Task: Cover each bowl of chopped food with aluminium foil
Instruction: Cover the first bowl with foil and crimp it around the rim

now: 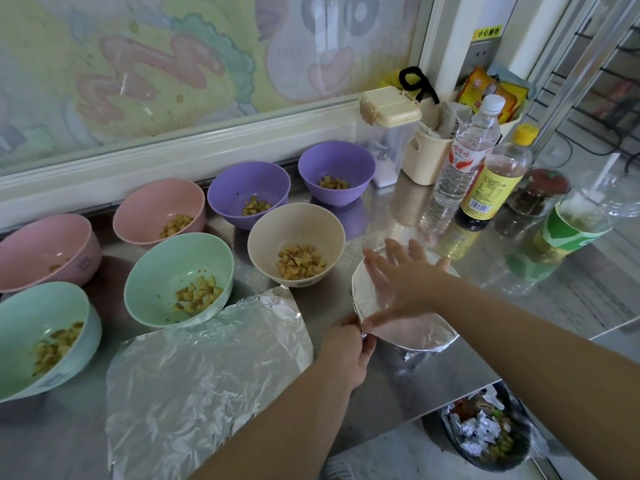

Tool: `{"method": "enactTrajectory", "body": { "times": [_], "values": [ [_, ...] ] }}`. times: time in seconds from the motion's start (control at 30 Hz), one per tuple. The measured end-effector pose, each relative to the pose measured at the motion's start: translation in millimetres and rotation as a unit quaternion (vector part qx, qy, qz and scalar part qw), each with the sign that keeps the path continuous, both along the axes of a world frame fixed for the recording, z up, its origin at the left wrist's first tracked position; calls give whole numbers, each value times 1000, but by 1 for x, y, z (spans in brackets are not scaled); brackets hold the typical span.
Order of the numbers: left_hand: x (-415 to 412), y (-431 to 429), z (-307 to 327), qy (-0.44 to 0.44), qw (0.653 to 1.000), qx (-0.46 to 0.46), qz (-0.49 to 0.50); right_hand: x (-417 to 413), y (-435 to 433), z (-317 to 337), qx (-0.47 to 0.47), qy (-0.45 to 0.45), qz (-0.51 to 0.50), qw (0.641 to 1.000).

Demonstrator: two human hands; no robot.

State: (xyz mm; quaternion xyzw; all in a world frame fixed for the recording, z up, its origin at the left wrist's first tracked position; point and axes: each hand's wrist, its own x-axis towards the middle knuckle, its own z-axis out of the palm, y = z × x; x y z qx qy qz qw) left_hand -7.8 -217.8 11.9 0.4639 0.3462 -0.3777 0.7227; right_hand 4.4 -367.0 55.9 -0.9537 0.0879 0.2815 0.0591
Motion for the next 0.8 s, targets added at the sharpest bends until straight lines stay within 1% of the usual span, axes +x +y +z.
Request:
{"method": "enactTrajectory", "body": {
  "times": [0.07, 0.13, 0.23, 0.3, 0.37, 0.4, 0.5, 0.6, 0.8],
  "values": [
    [-3, -1, -1, -25, 1000, 9, -4, 0, -1, -1, -1, 0, 1, 1000],
    [-6, -2, -3, -70, 997, 32, -17, 0, 0, 0, 0, 2, 0, 1000],
    [-11, 0, -4, -195, 977, 50, -63, -1, 0, 1, 0, 0, -2, 1000],
    [-14, 2, -9, -293, 946, 59, -123, -1, 1, 2, 2, -1, -4, 1000],
    [-14, 5, -20, -377, 895, 136, -195, -1, 1, 3, 2, -2, -4, 1000],
    [-13, 7, -25, -403, 870, 171, -228, -1, 2, 3, 2, -3, -5, 1000],
    [-11, 10, -40, -402, 839, 213, -298, -2, 3, 5, 3, -3, -8, 1000],
    [-12, 12, -37, -428, 796, 245, -349, -2, 4, 7, 4, -1, -10, 1000],
    [-8, 12, -36, -466, 781, 232, -344, -2, 4, 7, 0, -6, -5, 1000]
  ]
}}
